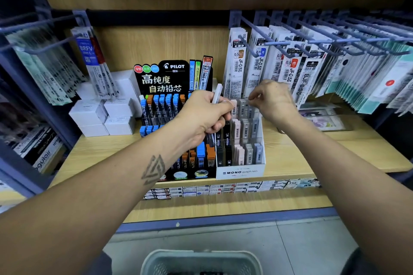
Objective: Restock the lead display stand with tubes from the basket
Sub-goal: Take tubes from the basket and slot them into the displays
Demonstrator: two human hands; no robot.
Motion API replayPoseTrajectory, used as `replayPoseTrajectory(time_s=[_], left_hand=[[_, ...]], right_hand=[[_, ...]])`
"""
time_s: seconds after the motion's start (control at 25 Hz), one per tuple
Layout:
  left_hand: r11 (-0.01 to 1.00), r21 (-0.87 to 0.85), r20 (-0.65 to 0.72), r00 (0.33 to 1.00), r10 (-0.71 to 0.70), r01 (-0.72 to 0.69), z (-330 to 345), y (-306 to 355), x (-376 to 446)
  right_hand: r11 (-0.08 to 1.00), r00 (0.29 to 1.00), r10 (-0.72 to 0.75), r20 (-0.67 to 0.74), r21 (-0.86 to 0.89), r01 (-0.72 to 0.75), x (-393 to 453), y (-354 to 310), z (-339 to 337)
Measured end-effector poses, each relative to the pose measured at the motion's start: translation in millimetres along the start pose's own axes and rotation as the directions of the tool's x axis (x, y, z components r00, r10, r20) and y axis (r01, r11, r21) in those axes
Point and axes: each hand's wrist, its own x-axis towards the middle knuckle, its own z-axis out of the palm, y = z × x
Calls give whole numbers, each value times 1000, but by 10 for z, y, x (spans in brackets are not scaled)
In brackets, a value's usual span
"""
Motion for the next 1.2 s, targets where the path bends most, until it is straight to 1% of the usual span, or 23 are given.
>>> replayPoseTrajectory(time_s=[0.08, 0.16, 0.2, 0.24, 0.28, 0.32, 0.36, 0.4, 0.44, 0.48, 0.52, 0.6, 0.72, 0.8, 0.92, 1.08, 1.16, 1.2], left_hand=[[1000, 6, 1, 1000, 1, -1, -32, -11, 6], [1000, 3, 8, 1000, -7, 7, -55, -23, 6], [1000, -5, 16, 1000, -14, 14, -64, -25, 2], [1000, -17, 26, 999, -21, 21, -68, -26, -3], [999, -32, 38, 999, -28, 29, -73, -23, -13], [998, -52, 53, 998, -36, 39, -76, -18, -30], [996, -78, 71, 996, -47, 52, -78, -10, -49], [991, -112, 93, 994, -58, 69, -79, -4, -72], [986, -144, 112, 991, -70, 86, -81, 0, -91], [981, -165, 125, 989, -79, 99, -82, 2, -110], [979, -174, 133, 987, -85, 108, -84, 8, -136], [976, -177, 155, 983, -97, 124, -101, 16, -193], [980, -126, 192, 973, -127, 153, -195, 11, -274], [987, -74, 197, 972, -129, 146, -281, 7, -313], [993, -42, 200, 975, -97, 108, -370, -1, -332], [995, -66, 168, 984, -56, 68, -350, -8, -305], [990, -107, 165, 984, -72, 91, -281, 6, -289], [985, -130, 169, 981, -94, 116, -242, 8, -275]], right_hand=[[1000, 1000, -18, -14, -15, 18, 22, 39, 36], [999, 999, -7, -34, 35, 9, 42, 68, 50], [994, 998, 22, -62, 109, -15, 33, 59, 35], [973, 995, 68, -76, 224, -49, 4, 31, 11], [921, 992, 109, -57, 383, -79, -49, -16, -20], [818, 992, 123, 5, 565, -104, -118, -74, -57], [680, 990, 97, 104, 719, -142, -206, -144, -108], [553, 975, 25, 219, 810, -196, -306, -215, -156], [479, 945, -75, 318, 843, -245, -401, -273, -182], [447, 909, -165, 382, 851, -276, -480, -316, -192], [433, 884, -226, 410, 855, -286, -547, -349, -191], [398, 882, -259, 393, 876, -274, -602, -387, -181], [321, 906, -192, 378, 896, -306, -610, -389, -237], [277, 914, -144, 378, 903, -329, -613, -349, -284], [276, 916, -144, 374, 904, -326, -602, -296, -309], [268, 931, -164, 327, 923, -277, -599, -286, -357], [267, 946, -145, 290, 932, -245, -593, -267, -404], [292, 952, -126, 279, 928, -233, -586, -249, -422]])
